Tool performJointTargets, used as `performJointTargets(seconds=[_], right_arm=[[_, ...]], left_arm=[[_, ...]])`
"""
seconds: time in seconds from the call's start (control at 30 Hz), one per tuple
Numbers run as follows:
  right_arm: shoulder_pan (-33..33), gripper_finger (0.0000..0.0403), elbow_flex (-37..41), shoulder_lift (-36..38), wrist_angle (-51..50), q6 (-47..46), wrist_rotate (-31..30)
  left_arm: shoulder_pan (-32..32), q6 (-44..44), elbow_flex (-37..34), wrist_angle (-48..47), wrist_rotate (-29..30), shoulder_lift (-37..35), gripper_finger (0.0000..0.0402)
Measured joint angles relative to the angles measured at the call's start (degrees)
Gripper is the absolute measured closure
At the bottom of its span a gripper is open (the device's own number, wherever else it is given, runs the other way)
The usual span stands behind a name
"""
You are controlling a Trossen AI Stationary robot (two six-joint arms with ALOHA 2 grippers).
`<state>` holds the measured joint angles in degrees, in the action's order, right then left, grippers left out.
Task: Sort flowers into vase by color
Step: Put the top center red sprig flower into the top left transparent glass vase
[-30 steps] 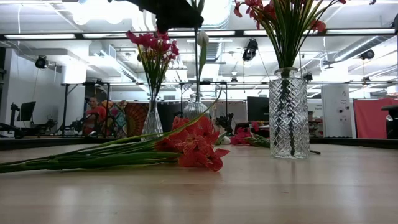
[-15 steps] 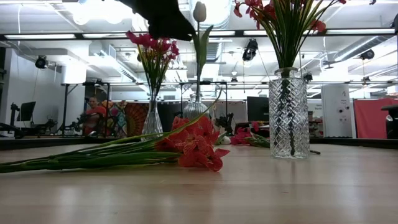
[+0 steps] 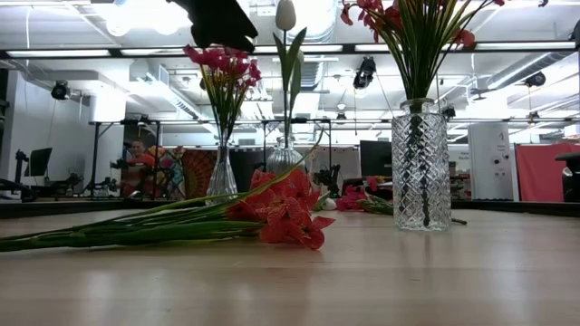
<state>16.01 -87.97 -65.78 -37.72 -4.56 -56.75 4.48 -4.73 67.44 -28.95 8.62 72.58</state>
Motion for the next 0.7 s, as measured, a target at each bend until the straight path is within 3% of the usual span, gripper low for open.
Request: performJointTargets(seconds=[0.33, 0.7], right_arm=[[-0.68, 0.0197, -0.58, 0.04, 0.06, -1.01, -0.30], [-0.68, 0.0197, -0.58, 0.82, -1.35, -3.76, -0.24]], left_arm=[[-7.81, -5.96, -0.04, -9.45, 5.80, -0.18, 0.0209], [-17.50, -12.17, -0.93, -12.75, 6.01, -0.20, 0.0209]])
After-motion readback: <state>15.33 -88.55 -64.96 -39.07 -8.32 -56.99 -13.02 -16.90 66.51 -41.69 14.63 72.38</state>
